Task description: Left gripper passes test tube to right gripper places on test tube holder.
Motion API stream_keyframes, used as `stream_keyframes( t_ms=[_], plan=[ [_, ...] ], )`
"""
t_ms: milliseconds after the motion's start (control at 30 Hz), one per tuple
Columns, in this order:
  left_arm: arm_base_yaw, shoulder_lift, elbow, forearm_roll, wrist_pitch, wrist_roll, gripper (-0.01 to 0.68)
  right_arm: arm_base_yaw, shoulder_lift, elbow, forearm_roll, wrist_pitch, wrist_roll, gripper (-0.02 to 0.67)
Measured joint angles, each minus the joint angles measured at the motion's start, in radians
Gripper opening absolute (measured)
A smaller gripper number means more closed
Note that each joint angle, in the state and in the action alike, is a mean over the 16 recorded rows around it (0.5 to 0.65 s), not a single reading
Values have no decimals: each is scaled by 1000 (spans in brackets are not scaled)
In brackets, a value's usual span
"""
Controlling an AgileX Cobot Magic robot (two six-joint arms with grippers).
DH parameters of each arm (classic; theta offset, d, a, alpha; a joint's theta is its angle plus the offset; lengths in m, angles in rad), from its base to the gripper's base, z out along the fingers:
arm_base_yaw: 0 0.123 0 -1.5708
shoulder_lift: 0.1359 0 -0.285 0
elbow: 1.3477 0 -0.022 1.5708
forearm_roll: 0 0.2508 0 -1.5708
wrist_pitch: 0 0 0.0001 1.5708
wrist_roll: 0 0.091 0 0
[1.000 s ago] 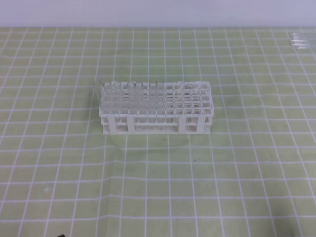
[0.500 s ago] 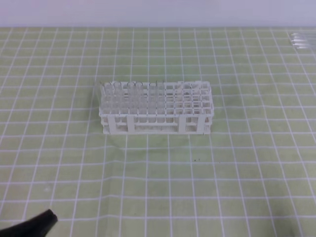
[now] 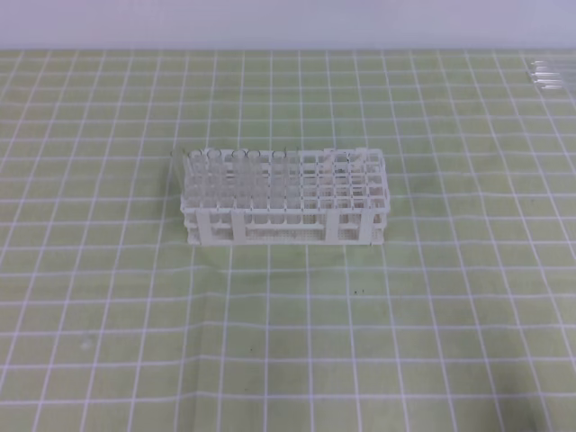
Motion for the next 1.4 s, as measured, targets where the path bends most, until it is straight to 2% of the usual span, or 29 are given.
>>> stream_keyframes(
  t_ms=[167, 367, 633, 900, 1400],
  plan=[
    [97, -23, -1, -3, 88, -37, 0, 0, 0, 0, 0, 0, 0, -2],
    [146, -78, 0, -4, 215, -53, 0, 0, 1, 0, 0, 0, 0, -2],
    [148, -132, 1, 6, 349, -35, 0, 0, 2, 0, 0, -1, 0, -2],
    [147, -135, -1, 24, 419, -9, 0, 0, 2, 0, 0, -2, 0, -2],
    [147, -131, -4, 31, 450, -1, 0, 0, 2, 0, 0, -2, 0, -2]
  ],
)
